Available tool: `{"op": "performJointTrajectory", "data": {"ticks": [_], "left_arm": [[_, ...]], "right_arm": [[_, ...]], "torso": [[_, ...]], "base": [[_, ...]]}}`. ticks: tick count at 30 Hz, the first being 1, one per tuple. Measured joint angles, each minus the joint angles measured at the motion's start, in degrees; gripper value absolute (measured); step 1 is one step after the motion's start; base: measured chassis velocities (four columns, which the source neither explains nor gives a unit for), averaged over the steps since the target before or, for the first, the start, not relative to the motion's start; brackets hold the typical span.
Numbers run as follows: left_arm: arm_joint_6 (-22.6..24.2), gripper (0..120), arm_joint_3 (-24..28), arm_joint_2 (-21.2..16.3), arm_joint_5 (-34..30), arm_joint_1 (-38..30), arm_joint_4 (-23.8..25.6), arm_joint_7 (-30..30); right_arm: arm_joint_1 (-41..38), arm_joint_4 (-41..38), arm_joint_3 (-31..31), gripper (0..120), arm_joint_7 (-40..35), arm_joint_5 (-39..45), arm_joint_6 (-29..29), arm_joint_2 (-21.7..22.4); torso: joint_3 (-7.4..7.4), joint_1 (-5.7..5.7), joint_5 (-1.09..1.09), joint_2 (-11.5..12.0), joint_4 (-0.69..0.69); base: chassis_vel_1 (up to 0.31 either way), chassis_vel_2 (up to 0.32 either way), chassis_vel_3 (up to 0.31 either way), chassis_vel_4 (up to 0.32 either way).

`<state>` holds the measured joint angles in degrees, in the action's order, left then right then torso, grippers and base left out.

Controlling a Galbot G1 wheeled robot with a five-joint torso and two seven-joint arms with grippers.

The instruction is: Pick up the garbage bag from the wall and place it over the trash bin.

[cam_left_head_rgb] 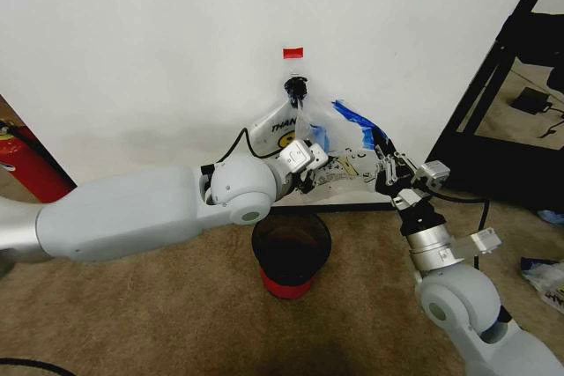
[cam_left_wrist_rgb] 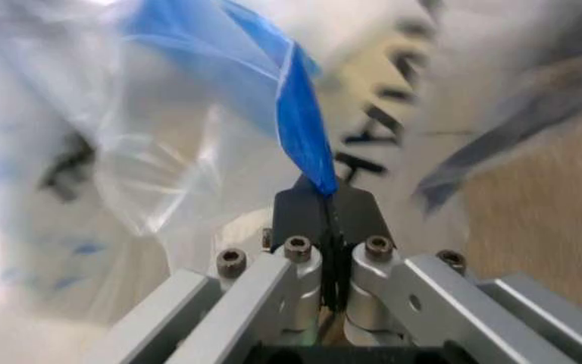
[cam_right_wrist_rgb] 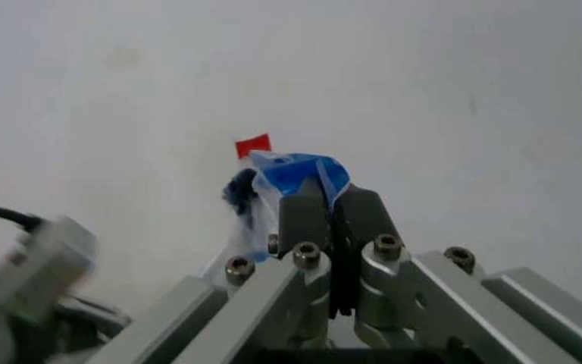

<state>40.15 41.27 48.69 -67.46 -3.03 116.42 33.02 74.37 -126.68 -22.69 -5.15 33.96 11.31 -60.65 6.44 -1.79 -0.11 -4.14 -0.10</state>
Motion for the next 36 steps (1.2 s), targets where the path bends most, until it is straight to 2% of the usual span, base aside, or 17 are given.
{"op": "performJointTrajectory", "data": {"ticks": [1,3,6,9,10,15,16,18,22,23,27,30,36], "left_arm": [[-0.7,0,-3.3,-1.0,0.1,2.8,1.3,1.0],[-1.1,0,-4.8,-1.5,0.2,4.1,1.9,1.4],[-3.8,0,-9.8,-3.9,2.5,9.3,4.6,2.0],[-8.5,0,-11.9,-4.3,5.9,13.4,5.6,2.1],[-8.5,0,-11.9,-4.3,5.9,13.4,5.6,2.1],[-18.4,0,-15.8,-1.7,7.2,19.9,5.5,3.0],[-18.4,0,-15.8,-1.7,7.2,19.9,5.5,3.0],[-23.4,0,-19.4,0.1,7.1,24.8,5.7,4.1],[-29.3,0,-28.1,2.1,6.6,34.6,8.2,4.9],[-29.3,0,-28.1,2.1,6.6,34.6,8.2,4.9],[-31.2,0,-34.7,2.3,7.5,44.3,12.4,4.0],[-31.5,0,-36.8,2.5,9.5,50.0,15.1,3.2],[-31.5,0,-40.0,2.9,11.5,56.8,18.8,2.0]], "right_arm": [[0.5,0.3,-0.3,0,0.0,-0.3,0.3,-0.7],[0.7,0.4,-0.3,0,0.0,-0.5,0.4,-1.0],[1.8,0.8,-1.1,0,-0.1,-0.9,0.9,-2.6],[2.5,1.4,-1.3,0,-0.1,-2.3,1.4,-3.8],[2.5,1.4,-1.3,0,-0.1,-2.3,1.4,-3.8],[2.7,1.3,-0.8,0,-0.8,-3.0,1.4,-6.0],[2.7,1.3,-0.8,0,-0.8,-3.0,1.4,-6.0],[2.7,0.8,-0.5,0,-1.8,-2.2,1.2,-7.3],[3.9,-1.5,0.1,0,-4.7,1.3,0.2,-9.8],[3.9,-1.5,0.1,0,-4.7,1.3,0.2,-9.8],[6.4,-3.7,0.1,0,-5.9,2.5,-0.2,-11.0],[9.2,-5.1,-0.4,0,-5.5,1.9,0.4,-11.2],[12.2,-7.6,-0.9,0,-4.8,0.4,1.0,-11.6]], "torso": [[0.00,0.00,0.01,0.0,0.03],[0.00,0.00,0.00,0.0,0.04],[-0.01,0.00,0.00,0.0,0.03],[0.00,0.00,-0.01,0.0,0.02],[0.00,0.00,-0.01,0.0,0.02],[0.00,0.00,0.00,0.0,-0.02],[0.00,0.00,0.00,0.0,-0.02],[0.00,0.00,0.00,0.0,0.00],[-0.01,0.00,0.00,0.0,0.00],[-0.01,0.00,0.00,0.0,0.00],[-0.01,0.00,-0.01,0.0,0.03],[-0.01,0.00,0.00,0.0,0.01],[-0.01,0.00,0.00,0.0,0.00]], "base": [[0.000,0.000,0.000,0.000],[0.000,0.000,0.000,0.000],[0.000,0.000,0.000,0.000],[0.000,0.000,0.000,0.000],[0.000,0.000,0.000,0.000],[0.000,0.000,0.000,0.000],[0.000,0.000,0.000,0.000],[0.000,0.000,0.000,0.000],[0.000,0.000,0.000,0.000],[0.000,0.000,0.000,0.000],[0.000,0.000,0.000,0.000],[0.000,0.000,0.000,0.000],[0.000,0.000,0.000,0.000]]}}
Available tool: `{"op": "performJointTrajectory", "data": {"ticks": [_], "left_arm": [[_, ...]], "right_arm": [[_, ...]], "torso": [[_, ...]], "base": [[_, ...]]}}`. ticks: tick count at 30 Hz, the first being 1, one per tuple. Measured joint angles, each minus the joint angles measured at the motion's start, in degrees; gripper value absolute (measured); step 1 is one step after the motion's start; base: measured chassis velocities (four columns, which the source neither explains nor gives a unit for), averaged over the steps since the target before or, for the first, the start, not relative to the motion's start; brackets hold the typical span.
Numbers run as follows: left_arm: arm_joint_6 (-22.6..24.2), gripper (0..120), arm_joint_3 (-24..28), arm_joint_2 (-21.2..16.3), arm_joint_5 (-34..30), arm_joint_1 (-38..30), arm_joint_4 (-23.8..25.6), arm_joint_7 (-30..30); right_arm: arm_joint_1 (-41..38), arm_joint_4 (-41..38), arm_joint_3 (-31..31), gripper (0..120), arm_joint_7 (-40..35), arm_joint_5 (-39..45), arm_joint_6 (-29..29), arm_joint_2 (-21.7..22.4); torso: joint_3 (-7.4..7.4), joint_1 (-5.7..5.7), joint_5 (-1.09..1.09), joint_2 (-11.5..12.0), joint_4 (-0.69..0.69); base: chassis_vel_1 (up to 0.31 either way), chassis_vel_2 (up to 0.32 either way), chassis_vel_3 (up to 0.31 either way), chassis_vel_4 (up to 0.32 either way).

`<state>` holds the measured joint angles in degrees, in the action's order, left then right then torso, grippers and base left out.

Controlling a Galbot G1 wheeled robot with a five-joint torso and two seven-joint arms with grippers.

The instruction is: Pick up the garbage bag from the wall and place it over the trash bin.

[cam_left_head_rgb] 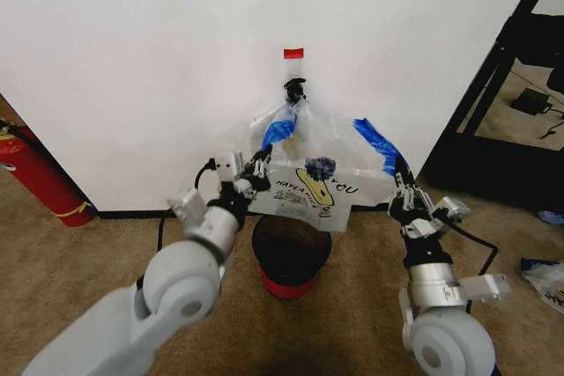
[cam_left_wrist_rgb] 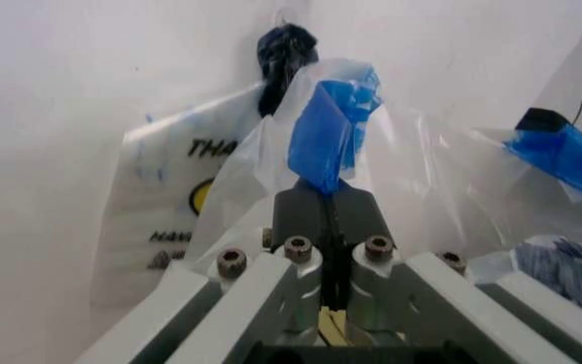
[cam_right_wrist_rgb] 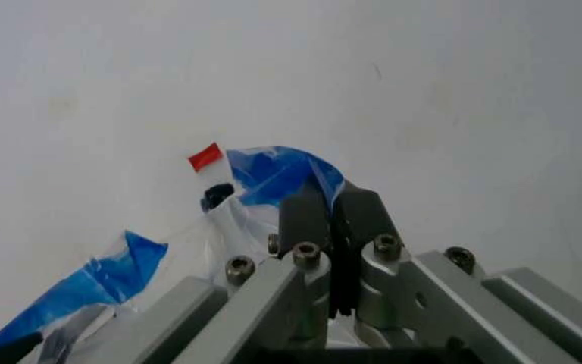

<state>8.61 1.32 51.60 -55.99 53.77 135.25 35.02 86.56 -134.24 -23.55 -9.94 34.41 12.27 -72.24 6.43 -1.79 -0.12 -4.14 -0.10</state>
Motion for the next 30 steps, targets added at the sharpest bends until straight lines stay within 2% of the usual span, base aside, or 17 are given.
{"op": "performJointTrajectory", "data": {"ticks": [9,10,16,26,30], "left_arm": [[-0.1,0,-2.6,0.6,2.6,8.6,4.5,-1.0],[-0.1,0,-3.1,0.9,3.4,11.3,5.1,-1.4],[-1.1,0,-3.9,2.5,7.7,17.8,4.9,-3.6],[-1.8,0,-2.5,4.7,9.3,17.5,3.2,-3.9],[-2.1,0,-2.0,7.3,9.9,17.0,1.3,-3.9]], "right_arm": [[2.9,-1.1,0.4,0,0.2,-2.0,0.6,-1.5],[3.1,-1.0,0.5,0,0.3,-2.4,0.7,-1.9],[3.9,0.6,0.7,0,0.8,-3.4,1.8,-2.3],[2.4,2.3,1.7,0,0.8,-3.9,2.3,-3.0],[0.4,3.6,2.9,0,0.6,-3.9,2.2,-3.4]], "torso": [[0.00,0.00,0.02,0.0,0.00],[0.00,0.00,0.01,0.0,0.00],[0.00,0.00,0.01,0.0,0.01],[0.01,0.00,0.02,0.0,0.00],[0.01,0.00,0.01,0.0,0.00]], "base": [[0.000,0.000,0.000,0.000],[0.000,0.000,0.000,0.000],[0.000,0.000,0.000,0.000],[0.000,0.000,0.000,0.000],[0.000,0.000,0.000,0.000]]}}
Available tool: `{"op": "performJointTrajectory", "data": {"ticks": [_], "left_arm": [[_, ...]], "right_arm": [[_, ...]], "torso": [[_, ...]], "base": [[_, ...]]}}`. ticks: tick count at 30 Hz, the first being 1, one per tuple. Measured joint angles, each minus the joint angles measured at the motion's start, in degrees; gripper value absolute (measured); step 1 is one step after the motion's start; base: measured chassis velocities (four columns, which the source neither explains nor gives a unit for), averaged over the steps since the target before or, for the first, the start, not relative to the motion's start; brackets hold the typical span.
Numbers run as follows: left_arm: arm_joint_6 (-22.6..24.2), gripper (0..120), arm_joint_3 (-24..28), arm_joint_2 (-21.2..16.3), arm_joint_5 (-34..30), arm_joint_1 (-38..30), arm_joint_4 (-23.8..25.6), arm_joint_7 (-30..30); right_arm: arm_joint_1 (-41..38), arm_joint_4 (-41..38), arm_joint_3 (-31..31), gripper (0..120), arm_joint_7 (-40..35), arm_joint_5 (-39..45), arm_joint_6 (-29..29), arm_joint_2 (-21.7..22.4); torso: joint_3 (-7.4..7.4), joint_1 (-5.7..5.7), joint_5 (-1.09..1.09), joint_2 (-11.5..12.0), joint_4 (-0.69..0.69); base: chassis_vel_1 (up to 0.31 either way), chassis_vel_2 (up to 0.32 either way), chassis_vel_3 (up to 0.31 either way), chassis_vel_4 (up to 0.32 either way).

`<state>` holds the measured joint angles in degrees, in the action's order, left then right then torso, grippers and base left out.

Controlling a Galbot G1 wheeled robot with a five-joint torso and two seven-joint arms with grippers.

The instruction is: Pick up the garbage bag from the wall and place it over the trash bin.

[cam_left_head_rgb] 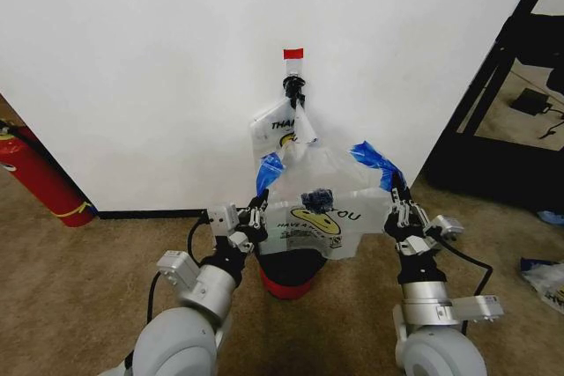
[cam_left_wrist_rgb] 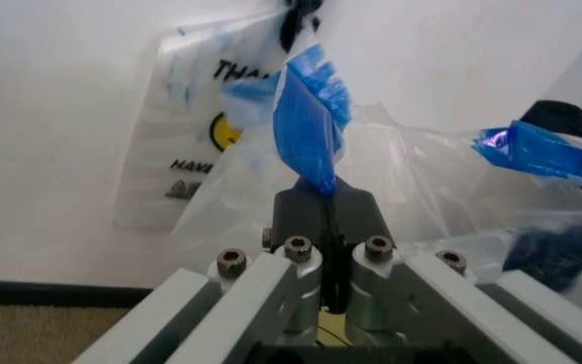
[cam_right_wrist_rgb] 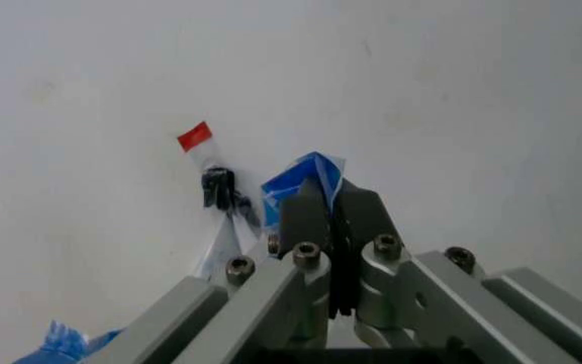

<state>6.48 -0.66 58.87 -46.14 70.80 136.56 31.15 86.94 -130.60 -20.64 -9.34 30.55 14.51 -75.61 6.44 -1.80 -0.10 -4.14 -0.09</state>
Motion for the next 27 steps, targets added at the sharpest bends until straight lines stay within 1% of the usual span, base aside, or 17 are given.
{"op": "performJointTrajectory", "data": {"ticks": [2,4,6,10,11,16,22,27], "left_arm": [[-0.4,0,0.1,1.5,0.4,0.4,-1.1,-0.1],[-0.6,0,0.1,1.9,0.6,0.5,-1.5,-0.1],[-1.3,0,-0.2,3.1,1.7,1.2,-3.1,-0.5],[-2.2,0,-2.1,3.2,2.0,2.1,-4.4,-0.9],[-2.2,0,-2.1,3.2,2.0,2.1,-4.4,-0.9],[-2.9,0,-4.3,3.3,1.7,3.8,-4.3,-1.0],[-4.3,0,-4.7,4.1,2.6,6.2,-5.2,-1.2],[-4.9,0,-3.1,5.0,3.6,7.2,-6.4,-1.1]], "right_arm": [[-1.1,0.8,1.2,0,-0.2,0.0,-0.3,-0.4],[-1.4,1.1,1.8,0,-0.2,0.0,-0.4,-0.6],[-2.6,3.0,3.6,0,-0.3,-0.1,-0.5,-1.4],[-5.5,7.3,6.7,0,-0.6,-0.2,-0.3,-3.8],[-5.5,7.3,6.7,0,-0.6,-0.2,-0.3,-3.8],[-9.5,11.8,10.0,0,-1.9,0.3,-0.2,-7.5],[-10.5,15.8,11.1,0,-1.3,0.2,1.1,-8.7],[-9.7,18.5,11.1,0,-0.1,-0.2,2.6,-8.9]], "torso": [[0.00,0.00,0.00,0.0,0.00],[0.00,0.00,0.00,0.0,0.01],[0.00,0.00,-0.02,0.0,0.00],[0.00,0.00,0.00,0.0,0.00],[0.00,0.00,0.00,0.0,0.00],[0.00,0.00,-0.01,0.0,0.01],[0.00,0.00,-0.01,0.0,0.01],[0.00,0.00,0.00,0.0,0.01]], "base": [[0.000,0.000,0.000,0.000],[0.000,0.000,0.000,0.000],[0.000,0.000,0.000,0.000],[0.000,0.000,0.000,0.000],[0.000,0.000,0.000,0.000],[0.000,0.000,0.000,0.000],[0.000,0.000,0.000,0.000],[0.000,0.000,0.000,0.000]]}}
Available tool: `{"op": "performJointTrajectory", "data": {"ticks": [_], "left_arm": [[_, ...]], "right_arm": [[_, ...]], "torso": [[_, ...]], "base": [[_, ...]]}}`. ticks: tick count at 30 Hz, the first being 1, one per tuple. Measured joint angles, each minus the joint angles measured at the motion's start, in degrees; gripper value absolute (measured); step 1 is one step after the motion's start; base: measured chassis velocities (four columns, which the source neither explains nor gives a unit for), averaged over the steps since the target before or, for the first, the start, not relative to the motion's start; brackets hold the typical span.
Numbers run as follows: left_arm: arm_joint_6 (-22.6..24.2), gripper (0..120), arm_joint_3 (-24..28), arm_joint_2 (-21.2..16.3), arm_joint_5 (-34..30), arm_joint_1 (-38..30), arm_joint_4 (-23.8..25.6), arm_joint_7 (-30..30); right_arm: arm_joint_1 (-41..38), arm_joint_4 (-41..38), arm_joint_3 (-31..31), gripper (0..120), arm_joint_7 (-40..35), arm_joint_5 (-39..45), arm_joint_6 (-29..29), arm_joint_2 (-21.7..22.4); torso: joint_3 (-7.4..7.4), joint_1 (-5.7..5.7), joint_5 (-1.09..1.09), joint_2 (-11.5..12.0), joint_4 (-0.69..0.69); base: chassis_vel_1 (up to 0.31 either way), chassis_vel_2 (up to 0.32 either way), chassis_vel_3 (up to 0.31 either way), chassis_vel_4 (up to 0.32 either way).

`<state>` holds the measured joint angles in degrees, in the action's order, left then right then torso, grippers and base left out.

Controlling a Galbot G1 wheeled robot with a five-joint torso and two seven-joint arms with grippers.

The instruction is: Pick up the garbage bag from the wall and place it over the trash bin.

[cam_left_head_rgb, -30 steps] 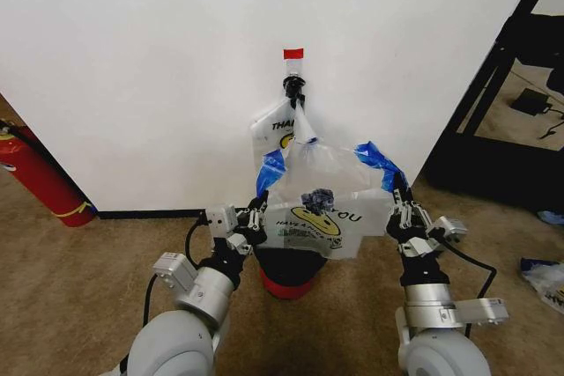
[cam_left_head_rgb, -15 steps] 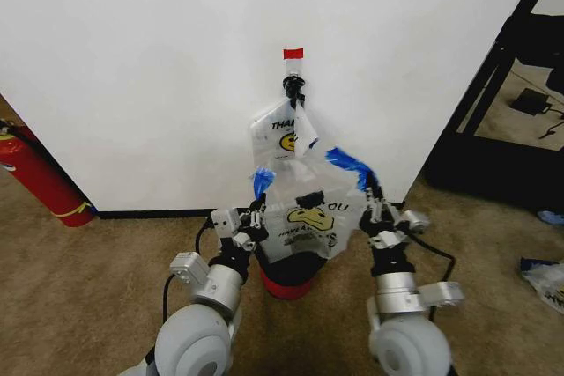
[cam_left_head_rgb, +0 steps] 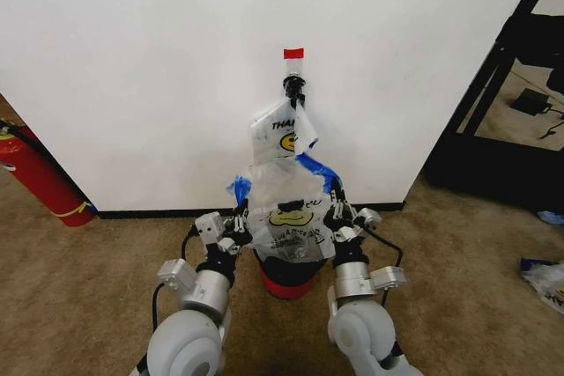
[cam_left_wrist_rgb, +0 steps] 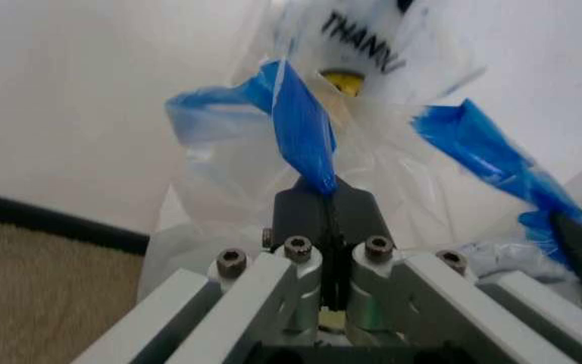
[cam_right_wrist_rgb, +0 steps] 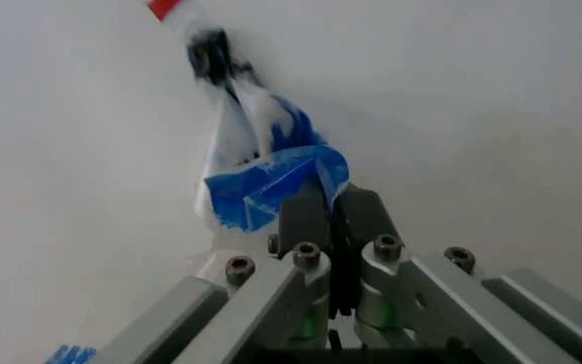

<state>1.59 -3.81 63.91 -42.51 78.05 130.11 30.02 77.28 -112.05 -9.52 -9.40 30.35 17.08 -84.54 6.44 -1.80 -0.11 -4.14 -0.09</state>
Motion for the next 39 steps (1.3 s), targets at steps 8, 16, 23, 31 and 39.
{"op": "performJointTrajectory", "data": {"ticks": [8,16,23,31,39], "left_arm": [[-1.5,0,5.3,2.9,3.2,0.8,-5.0,0.2],[-3.3,0,7.7,3.2,6.7,0.9,-9.2,0.5],[-3.1,0,7.2,3.0,7.5,2.1,-8.2,2.9],[4.6,0,7.1,0.1,8.9,5.0,-5.6,8.0],[6.3,0,9.3,2.1,10.1,4.6,-8.9,8.4]], "right_arm": [[2.9,4.2,-1.9,0,1.4,-1.4,3.3,0.9],[4.8,6.0,-2.2,0,-0.8,-3.4,4.0,0.7],[7.0,4.5,-2.4,0,-6.9,-7.6,1.6,1.0],[10.5,-0.2,-2.6,0,-14.4,-11.2,-5.2,3.9],[10.6,1.5,-0.7,0,-15.7,-13.5,-7.4,4.5]], "torso": [[0.00,0.00,0.00,0.0,0.00],[0.00,0.00,0.01,0.0,0.00],[0.00,0.00,0.00,0.0,0.00],[-0.01,0.00,0.00,0.0,0.00],[0.00,0.00,0.00,0.0,0.00]], "base": [[0.000,0.000,0.000,0.000],[0.000,0.000,0.000,0.000],[0.000,0.000,0.000,0.000],[0.000,0.000,0.000,0.000],[0.000,0.000,0.000,0.000]]}}
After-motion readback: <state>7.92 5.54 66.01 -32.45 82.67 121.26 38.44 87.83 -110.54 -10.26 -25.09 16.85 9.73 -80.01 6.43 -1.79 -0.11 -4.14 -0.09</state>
